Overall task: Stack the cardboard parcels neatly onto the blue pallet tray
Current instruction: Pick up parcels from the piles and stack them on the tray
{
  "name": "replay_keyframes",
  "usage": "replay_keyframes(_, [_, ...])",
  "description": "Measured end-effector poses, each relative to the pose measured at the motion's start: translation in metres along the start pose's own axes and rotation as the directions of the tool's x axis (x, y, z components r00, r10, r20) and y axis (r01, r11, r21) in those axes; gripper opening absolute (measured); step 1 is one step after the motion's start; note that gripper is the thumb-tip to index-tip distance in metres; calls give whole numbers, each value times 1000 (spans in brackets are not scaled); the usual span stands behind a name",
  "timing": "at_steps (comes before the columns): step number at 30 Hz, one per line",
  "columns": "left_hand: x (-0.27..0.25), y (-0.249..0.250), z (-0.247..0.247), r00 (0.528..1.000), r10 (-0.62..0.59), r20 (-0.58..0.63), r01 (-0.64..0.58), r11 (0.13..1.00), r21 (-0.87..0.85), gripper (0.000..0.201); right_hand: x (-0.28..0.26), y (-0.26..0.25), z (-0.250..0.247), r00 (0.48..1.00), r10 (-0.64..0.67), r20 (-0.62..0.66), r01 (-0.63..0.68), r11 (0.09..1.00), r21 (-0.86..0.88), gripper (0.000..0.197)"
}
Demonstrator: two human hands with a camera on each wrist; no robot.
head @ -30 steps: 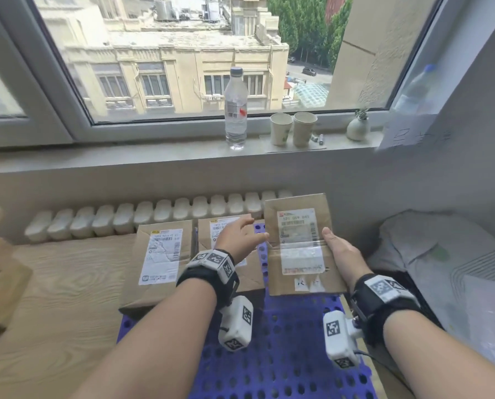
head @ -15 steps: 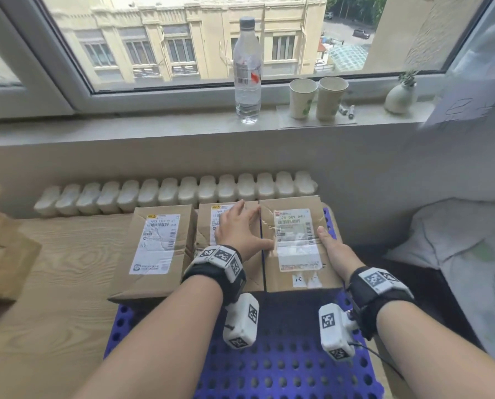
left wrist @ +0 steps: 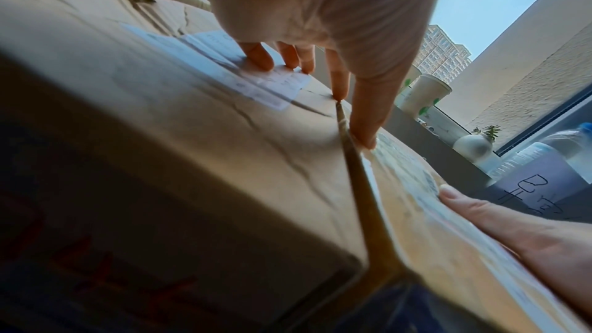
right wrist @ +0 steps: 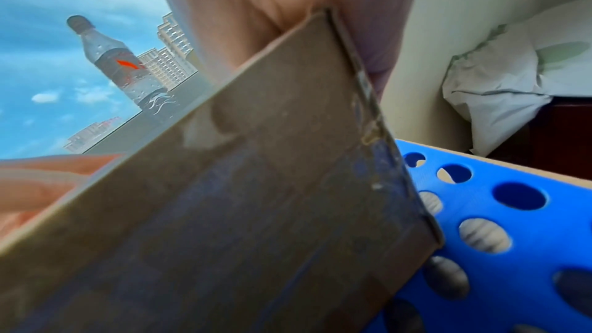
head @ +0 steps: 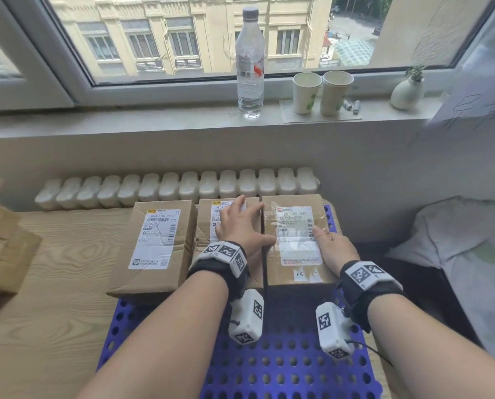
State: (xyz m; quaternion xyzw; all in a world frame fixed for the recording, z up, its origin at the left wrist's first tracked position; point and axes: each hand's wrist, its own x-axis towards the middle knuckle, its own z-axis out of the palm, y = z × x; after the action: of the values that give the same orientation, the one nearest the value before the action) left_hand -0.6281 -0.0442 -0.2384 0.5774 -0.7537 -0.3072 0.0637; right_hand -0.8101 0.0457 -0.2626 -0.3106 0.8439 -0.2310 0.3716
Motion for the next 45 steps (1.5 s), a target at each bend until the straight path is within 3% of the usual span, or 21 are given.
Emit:
replay_keyframes(5, [-4, 5, -4, 999, 9, 43, -12, 997, 72, 83, -3, -7, 4, 998, 8, -60, -16, 991, -134, 54])
replay_keyframes(9, [-7, 8, -10, 998, 27, 64, -32, 996, 78, 81, -17, -23, 5, 981, -137, -138, 101, 964, -245, 63])
replay_keyframes(12, [-14, 5, -13, 998, 56, 30, -58, 997, 59, 76, -31, -35, 7, 928, -325, -182, 219, 872, -439, 64])
replay_keyframes(16, [-30, -6, -18, 998, 62, 21, -64, 990, 126, 68, -42, -45, 17, 878, -471, -86, 301, 682, -667, 56])
replay_keyframes(21, [-58, -24, -43, 998, 61, -12, -58, 983, 175, 60, -65, -61, 33, 852, -523, -35, 357, 628, -691, 46])
replay_keyframes(28, [-106, -54, -91, 998, 5, -63, 5, 988, 153, 44, -121, -100, 54, 828, -561, 4, 428, 627, -651, 39])
replay_keyframes(40, [-228, -151, -171, 987, -47, -150, 60, 995, 80, 45, -263, -152, 146, 775, -622, 115, 540, 556, -631, 37])
replay_keyframes(45, [-284, -196, -219, 978, -72, -197, 80, 996, 36, 42, -326, -182, 186, 715, -682, 154, 599, 483, -638, 34])
